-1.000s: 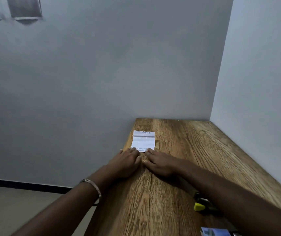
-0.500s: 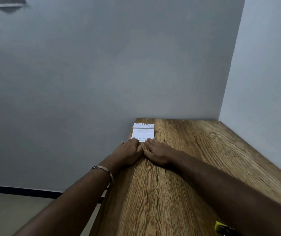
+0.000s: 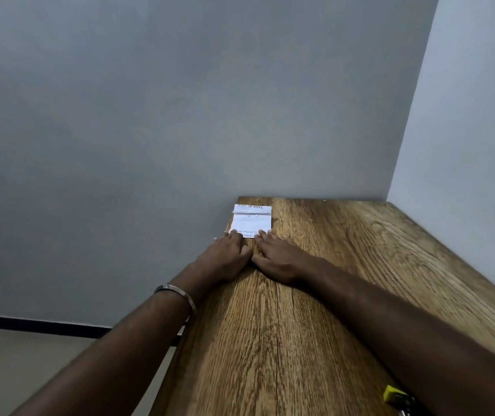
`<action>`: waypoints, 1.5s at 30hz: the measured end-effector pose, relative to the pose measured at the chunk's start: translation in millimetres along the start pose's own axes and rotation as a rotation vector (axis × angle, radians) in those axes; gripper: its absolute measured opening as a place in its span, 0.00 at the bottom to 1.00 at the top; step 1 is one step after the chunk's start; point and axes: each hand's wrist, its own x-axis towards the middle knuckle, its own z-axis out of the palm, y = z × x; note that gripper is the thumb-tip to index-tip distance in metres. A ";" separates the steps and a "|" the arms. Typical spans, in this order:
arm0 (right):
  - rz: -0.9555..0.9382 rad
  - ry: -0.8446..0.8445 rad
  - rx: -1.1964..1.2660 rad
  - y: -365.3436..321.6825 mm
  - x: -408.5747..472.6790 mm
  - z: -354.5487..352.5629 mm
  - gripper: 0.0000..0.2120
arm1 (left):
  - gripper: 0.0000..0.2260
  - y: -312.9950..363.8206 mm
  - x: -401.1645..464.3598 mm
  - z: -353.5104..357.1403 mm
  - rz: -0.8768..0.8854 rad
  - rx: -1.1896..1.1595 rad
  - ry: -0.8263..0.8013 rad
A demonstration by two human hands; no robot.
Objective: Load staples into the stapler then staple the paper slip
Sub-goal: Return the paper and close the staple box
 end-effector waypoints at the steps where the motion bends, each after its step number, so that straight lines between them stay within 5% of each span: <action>1: 0.000 -0.001 -0.001 0.2 -0.3 0.2 0.35 | 0.11 0.4 0.3 0.2 0.003 0.001 -0.002; 7: -0.002 0.010 -0.005 -1.9 -3.6 -1.3 0.36 | 0.08 0.7 -1.7 -0.6 0.003 0.001 0.003; 14: 0.073 0.057 0.009 -9.8 -17.9 0.7 0.34 | 0.15 8.9 -19.1 -6.1 0.006 0.096 0.059; 22: 0.048 -0.046 -0.015 -16.5 -70.8 -9.6 0.30 | 0.17 25.6 -63.2 -8.3 0.011 0.154 -0.015; 27: 0.048 -0.042 -0.059 -25.1 -112.2 -21.4 0.16 | 0.18 39.6 -98.3 -9.7 0.033 0.203 -0.038; 34: 0.045 -0.078 -0.136 -50.1 -169.6 -36.0 0.18 | 0.15 67.3 -153.7 -18.0 0.077 0.247 -0.058; 45: 0.009 0.069 -0.155 -99.2 -250.5 -23.1 0.14 | 0.12 113.7 -233.5 -25.7 0.109 0.304 -0.015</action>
